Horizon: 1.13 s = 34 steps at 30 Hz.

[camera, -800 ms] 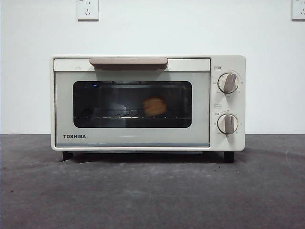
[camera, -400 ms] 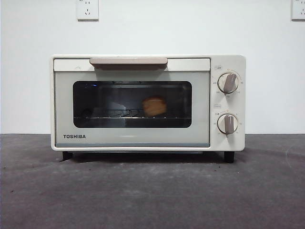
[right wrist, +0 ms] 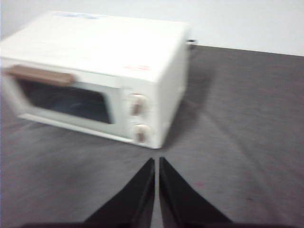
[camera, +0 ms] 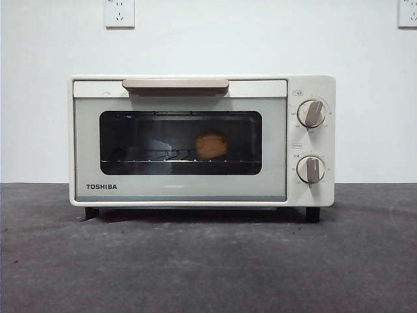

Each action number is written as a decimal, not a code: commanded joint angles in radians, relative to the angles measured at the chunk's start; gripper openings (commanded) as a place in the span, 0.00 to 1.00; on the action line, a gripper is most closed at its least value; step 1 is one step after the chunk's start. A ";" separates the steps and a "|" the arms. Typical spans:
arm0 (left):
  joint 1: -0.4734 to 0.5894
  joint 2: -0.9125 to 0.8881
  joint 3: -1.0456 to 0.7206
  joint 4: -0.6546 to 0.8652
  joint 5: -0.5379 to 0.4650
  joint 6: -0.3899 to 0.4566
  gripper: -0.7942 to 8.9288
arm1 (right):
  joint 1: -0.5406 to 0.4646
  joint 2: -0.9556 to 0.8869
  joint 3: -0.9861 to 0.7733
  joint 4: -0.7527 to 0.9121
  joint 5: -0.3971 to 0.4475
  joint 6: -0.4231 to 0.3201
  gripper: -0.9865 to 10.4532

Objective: The left arm flap open the oven, the right arm pick bread and place it into oven, the left arm flap close the oven

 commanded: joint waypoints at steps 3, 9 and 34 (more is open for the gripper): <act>0.002 -0.001 -0.021 -0.006 -0.004 0.013 0.10 | -0.235 -0.156 -0.290 0.293 -0.087 -0.082 0.10; 0.002 -0.001 -0.021 -0.006 -0.004 0.013 0.10 | -0.380 -0.338 -0.645 0.578 -0.201 -0.084 0.10; 0.002 -0.001 -0.021 -0.006 -0.003 0.013 0.10 | -0.415 -0.388 -0.910 0.733 -0.174 -0.103 0.10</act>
